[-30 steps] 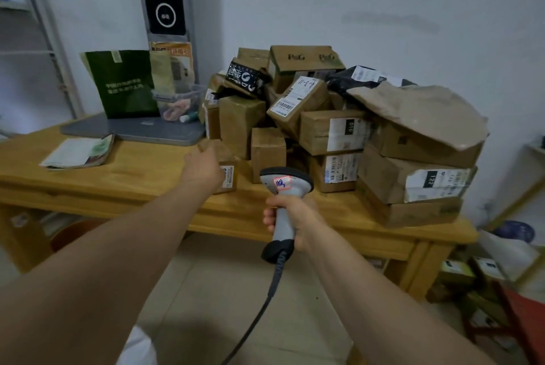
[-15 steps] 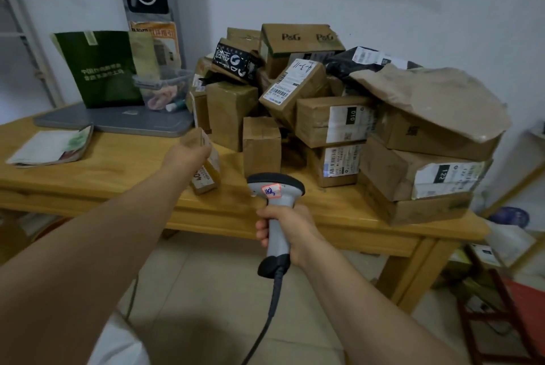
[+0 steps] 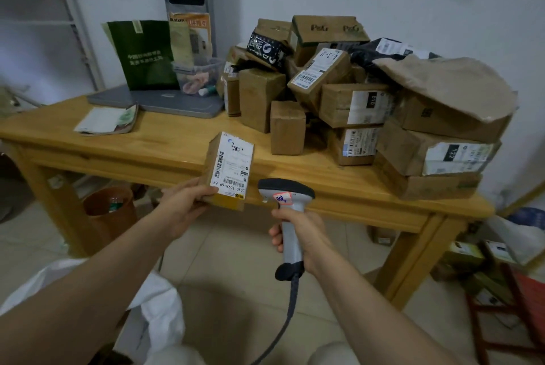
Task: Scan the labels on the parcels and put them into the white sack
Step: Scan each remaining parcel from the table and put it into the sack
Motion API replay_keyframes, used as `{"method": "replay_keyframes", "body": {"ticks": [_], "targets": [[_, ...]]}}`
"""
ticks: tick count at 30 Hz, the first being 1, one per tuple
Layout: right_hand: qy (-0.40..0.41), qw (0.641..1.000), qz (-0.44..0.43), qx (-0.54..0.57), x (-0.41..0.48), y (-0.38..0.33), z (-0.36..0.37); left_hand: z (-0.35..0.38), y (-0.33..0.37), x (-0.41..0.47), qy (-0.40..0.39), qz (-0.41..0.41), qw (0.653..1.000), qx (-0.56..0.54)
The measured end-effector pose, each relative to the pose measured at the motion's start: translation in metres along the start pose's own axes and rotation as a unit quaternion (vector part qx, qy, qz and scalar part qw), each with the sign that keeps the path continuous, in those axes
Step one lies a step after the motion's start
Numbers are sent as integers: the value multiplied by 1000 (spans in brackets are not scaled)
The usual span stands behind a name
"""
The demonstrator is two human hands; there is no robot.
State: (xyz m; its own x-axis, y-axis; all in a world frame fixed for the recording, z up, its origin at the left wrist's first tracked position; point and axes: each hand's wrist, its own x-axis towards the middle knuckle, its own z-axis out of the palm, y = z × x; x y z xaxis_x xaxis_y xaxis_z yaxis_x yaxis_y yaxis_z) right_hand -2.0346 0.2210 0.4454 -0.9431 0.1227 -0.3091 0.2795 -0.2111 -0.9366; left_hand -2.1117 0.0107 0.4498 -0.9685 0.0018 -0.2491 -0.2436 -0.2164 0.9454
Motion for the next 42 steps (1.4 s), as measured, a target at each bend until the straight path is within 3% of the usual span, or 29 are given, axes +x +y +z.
{"method": "replay_keyframes", "body": {"ticks": [16,32,37,42], "targets": [[-30,997,-23,-69,-39,22,23,-20,-16,-33,-1,53,999,8],[-49,996,-20,-74,-33,20,37,-36,-19,-29,25,36,999,11],[-77,996,2,-47,-32,24,51,-78,-31,-25,102,-31,993,-52],[-109,991,53,-62,-24,42,77,-153,-69,-50,244,-87,962,-89]]}}
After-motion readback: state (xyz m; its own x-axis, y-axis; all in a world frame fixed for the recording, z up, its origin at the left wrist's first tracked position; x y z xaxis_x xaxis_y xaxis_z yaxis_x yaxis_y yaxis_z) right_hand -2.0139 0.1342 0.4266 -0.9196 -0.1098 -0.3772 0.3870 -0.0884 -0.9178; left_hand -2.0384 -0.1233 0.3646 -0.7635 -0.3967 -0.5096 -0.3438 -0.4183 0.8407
